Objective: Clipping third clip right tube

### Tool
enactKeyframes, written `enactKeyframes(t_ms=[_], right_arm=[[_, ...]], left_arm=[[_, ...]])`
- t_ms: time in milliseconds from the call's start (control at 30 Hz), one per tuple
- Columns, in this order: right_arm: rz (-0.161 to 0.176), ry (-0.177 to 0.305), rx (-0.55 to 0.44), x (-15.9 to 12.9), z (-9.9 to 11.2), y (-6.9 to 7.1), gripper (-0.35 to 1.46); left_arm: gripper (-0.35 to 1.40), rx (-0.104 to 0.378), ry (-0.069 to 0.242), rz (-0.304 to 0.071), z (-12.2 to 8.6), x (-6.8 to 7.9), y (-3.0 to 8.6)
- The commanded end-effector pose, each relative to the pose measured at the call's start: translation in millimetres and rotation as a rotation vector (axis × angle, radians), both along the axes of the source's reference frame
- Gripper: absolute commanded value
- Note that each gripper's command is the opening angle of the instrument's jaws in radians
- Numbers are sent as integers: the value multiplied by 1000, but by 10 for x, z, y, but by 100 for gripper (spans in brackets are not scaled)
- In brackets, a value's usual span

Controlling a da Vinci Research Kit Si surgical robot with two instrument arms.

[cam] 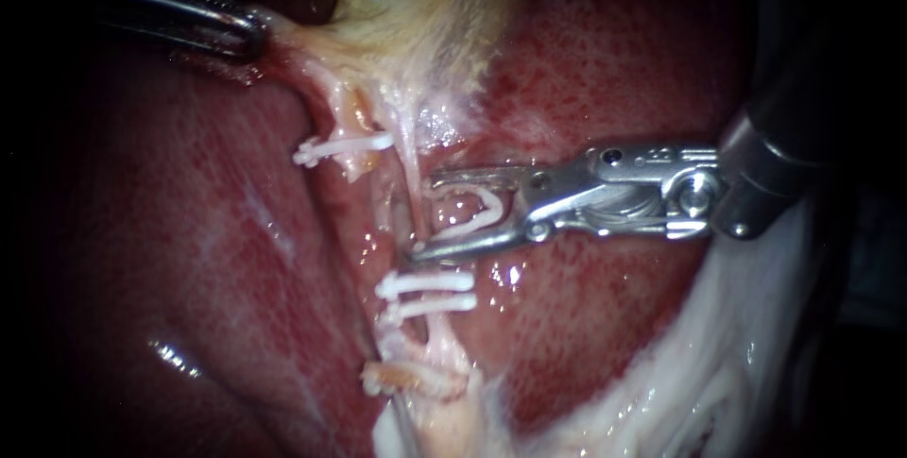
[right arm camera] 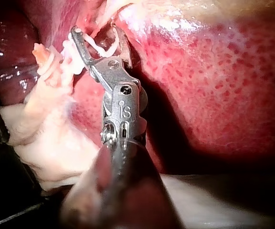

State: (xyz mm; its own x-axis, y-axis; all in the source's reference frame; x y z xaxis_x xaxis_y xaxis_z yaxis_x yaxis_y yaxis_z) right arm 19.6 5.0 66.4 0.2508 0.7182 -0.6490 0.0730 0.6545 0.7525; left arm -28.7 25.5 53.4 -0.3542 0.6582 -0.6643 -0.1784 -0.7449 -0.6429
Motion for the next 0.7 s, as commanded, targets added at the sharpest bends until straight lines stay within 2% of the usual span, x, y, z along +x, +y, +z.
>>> enactKeyframes(t_ms=[33, 167, 267, 467, 700], right_arm=[[4, 17, 14, 2, -1, 1, 50], [20, 86, 73, 7, -6, 3, 49], [18, 113, 86, 6, -19, 5, 49], [20, 131, 99, 2, -46, 9, 46], [17, 133, 101, -4, -49, 9, 37]], left_arm=[[-35, 0, 0, 0, 0, 0, 0], [-35, 0, 0, 0, 0, 0, 0], [-35, 0, 0, 0, 0, 0, 0], [-35, 0, 0, 0, 0, 0, 0], [-35, 0, 0, 0, 0, 0, 0]])
